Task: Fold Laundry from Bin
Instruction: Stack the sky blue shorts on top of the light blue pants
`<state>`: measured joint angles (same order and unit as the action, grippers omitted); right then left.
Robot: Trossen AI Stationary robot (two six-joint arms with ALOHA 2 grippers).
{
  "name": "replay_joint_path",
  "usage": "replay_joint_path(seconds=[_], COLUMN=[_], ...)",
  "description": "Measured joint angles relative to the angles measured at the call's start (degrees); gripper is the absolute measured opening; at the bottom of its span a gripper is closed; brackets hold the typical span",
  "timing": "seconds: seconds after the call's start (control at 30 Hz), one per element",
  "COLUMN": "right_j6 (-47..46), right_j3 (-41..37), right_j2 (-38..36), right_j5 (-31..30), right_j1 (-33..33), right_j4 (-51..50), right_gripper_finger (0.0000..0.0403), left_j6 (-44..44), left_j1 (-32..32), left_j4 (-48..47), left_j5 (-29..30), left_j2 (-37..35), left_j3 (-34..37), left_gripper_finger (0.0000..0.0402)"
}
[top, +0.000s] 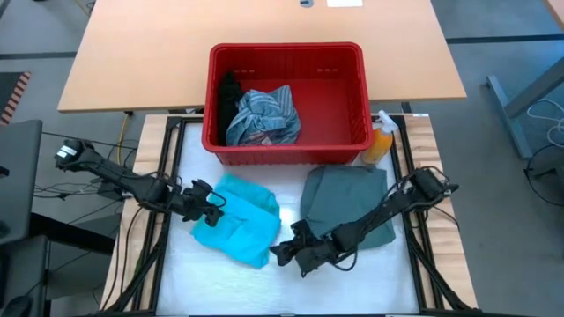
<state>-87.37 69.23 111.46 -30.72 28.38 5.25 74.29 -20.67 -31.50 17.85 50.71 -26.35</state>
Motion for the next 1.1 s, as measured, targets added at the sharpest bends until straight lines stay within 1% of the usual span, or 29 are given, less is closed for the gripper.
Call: replay_joint_path(seconds=[0.07, 0.13, 0.27, 0.33, 0.4, 0.5, 0.6, 0.67, 0.8, 0.87, 0.97, 1.03, 1.1], right_j6=[-2.13, -2.72, -2.68, -0.65, 1.23, 3.23, 3.72, 5.12, 8.23, 9.72, 12.18, 12.80, 13.01], right_j3=[0.02, 0.45, 3.72, 5.55, 7.64, 10.02, 11.38, 11.41, 11.41, 11.41, 11.41, 11.41, 11.41], right_j2=[2.99, 6.27, 11.39, 13.03, 14.49, 15.39, 15.45, 15.45, 15.52, 15.52, 15.52, 15.52, 15.52], right_j5=[-0.84, -1.05, -1.30, -2.79, -4.28, -4.85, -5.08, -5.14, -4.28, -3.38, -1.95, -1.08, -0.35], right_j1=[-0.04, -0.79, -3.47, -4.70, -5.73, -7.54, -9.89, -11.35, -13.24, -13.70, -14.10, -14.10, -13.96], right_j4=[2.96, 5.80, 8.74, 9.50, 9.04, 7.09, 1.91, 1.38, 2.71, 3.24, 3.99, 4.11, 3.92], right_gripper_finger=[0.0306, 0.0318, 0.0324, 0.0324, 0.0324, 0.0324, 0.0322, 0.0314, 0.0277, 0.0246, 0.0185, 0.0135, 0.0084], left_j6=[0.14, 0.45, 0.02, -0.78, -1.55, -2.37, -2.50, -2.67, -3.18, -3.18, -1.94, -1.07, -0.93], left_j1=[0.73, 1.56, 3.05, 3.38, 3.42, 3.42, 3.40, 3.43, 3.44, 3.44, 3.81, 3.92, 3.94], left_j4=[2.59, 2.99, 5.97, 6.23, 6.32, 7.30, 7.99, 9.35, 12.17, 12.97, 13.33, 14.27, 17.16], left_j5=[0.41, 0.94, 0.79, 0.81, 0.85, 0.99, 1.69, 2.27, 4.16, 4.50, 4.31, 4.08, 3.81], left_j2=[0.28, 0.59, 1.71, 3.07, 4.47, 7.17, 10.11, 11.69, 14.07, 14.97, 16.66, 17.79, 18.92], left_j3=[1.73, 3.23, 5.35, 5.66, 5.83, 5.81, 5.71, 5.70, 5.66, 5.66, 5.66, 5.66, 5.68], left_gripper_finger=[0.0281, 0.0281, 0.0281, 0.0281, 0.0281, 0.0281, 0.0281, 0.0278, 0.0250, 0.0227, 0.0183, 0.0146, 0.0105])
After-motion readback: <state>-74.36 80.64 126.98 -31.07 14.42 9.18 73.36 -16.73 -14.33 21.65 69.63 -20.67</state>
